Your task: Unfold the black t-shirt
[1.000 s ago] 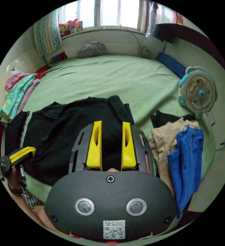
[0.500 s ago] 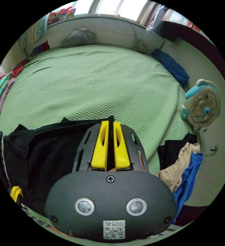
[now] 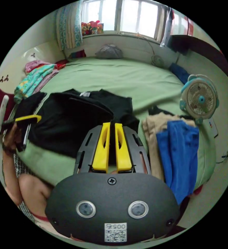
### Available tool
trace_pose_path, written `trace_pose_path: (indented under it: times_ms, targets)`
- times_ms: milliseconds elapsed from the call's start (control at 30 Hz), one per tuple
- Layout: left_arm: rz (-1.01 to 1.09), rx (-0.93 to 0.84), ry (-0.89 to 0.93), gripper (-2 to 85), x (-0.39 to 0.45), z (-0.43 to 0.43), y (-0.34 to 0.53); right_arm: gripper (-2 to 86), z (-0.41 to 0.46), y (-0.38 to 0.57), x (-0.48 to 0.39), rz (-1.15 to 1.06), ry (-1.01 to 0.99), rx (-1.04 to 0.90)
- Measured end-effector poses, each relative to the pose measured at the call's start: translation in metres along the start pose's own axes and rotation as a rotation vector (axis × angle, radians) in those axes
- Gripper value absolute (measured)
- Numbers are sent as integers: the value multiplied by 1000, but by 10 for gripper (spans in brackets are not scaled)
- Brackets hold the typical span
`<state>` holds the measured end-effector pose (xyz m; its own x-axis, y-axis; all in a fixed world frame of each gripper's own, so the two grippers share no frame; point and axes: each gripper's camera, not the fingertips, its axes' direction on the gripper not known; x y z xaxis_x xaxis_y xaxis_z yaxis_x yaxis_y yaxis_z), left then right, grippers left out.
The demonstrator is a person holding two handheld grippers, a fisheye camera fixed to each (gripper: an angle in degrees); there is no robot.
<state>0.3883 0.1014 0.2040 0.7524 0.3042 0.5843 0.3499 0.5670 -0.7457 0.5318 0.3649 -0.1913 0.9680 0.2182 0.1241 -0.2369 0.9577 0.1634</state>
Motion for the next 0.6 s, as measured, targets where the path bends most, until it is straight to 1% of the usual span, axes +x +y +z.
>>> trace_pose_path:
  times_ms: [133, 267, 333, 400, 500, 600]
  targets:
    - [-16, 36, -29, 29, 10, -28, 48, -16, -32, 92, 4, 5, -27, -18]
    - [34, -34, -93, 19, 20, -37, 100, -16, -61, 159, 12, 9, -7, -25]
    - [38, -81, -112, 20, 20, -42, 129, -16, -72, 180, 14, 2, 24, -27]
    - [23, -90, -125, 27, 18, -50, 147, -16, -83, 200, 20, 23, 28, -33]
    - [-16, -78, -124, 45, 11, -65, 174, -16, -99, 234, 34, 78, 26, -44]
    - [-58, -63, -136, 69, 0, -78, 201, -16, -105, 264, 45, 105, 102, -77]
